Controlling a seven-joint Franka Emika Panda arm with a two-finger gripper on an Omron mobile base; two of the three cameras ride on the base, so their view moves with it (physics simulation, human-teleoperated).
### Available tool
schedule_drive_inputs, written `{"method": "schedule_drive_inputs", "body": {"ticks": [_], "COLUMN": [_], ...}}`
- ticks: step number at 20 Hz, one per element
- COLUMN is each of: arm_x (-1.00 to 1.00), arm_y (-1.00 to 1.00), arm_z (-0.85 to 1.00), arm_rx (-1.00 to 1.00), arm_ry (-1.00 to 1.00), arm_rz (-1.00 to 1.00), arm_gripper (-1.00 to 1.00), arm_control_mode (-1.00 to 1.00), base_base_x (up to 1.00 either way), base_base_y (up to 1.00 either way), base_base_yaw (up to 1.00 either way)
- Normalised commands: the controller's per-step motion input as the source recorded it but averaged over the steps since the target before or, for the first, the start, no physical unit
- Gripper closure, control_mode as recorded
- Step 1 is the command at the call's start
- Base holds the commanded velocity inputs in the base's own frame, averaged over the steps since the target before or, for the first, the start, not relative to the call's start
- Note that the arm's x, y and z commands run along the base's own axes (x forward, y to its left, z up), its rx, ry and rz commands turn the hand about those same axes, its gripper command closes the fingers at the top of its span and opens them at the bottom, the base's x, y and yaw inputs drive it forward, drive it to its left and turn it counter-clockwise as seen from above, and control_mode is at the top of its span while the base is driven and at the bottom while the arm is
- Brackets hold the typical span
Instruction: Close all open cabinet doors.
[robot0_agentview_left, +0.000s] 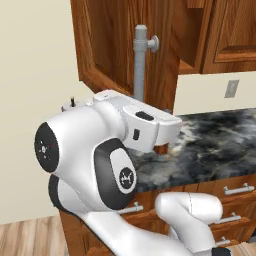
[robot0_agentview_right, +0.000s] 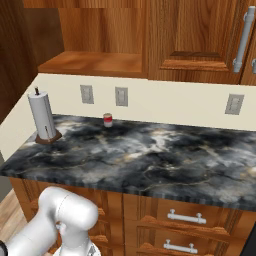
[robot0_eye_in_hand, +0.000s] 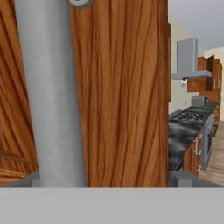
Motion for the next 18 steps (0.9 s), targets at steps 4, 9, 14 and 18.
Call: {"method": "schedule_drive_inputs", "body": {"ticks": [4, 9, 14, 18], "arm_x": [0.47, 0.43, 0.45, 0.59], "arm_y": [-0.72, -0.63, -0.52, -0.36], "arm_z": [0.0, 0.0, 0.0, 0.0], "arm_rx": [0.0, 0.0, 0.0, 0.0], "arm_ry": [0.0, 0.0, 0.0, 0.0], "arm_rz": [0.0, 0.0, 0.01, 0.03], "arm_gripper": [-1.0, -1.0, -1.0, -1.0], "arm_control_mode": [-1.0, -1.0, -1.0, -1.0], "base_base_x": [0.0, 0.0, 0.0, 0.0], "base_base_y": [0.0, 0.0, 0.0, 0.0], "base_base_yaw": [0.0, 0.0, 0.0, 0.0]}}
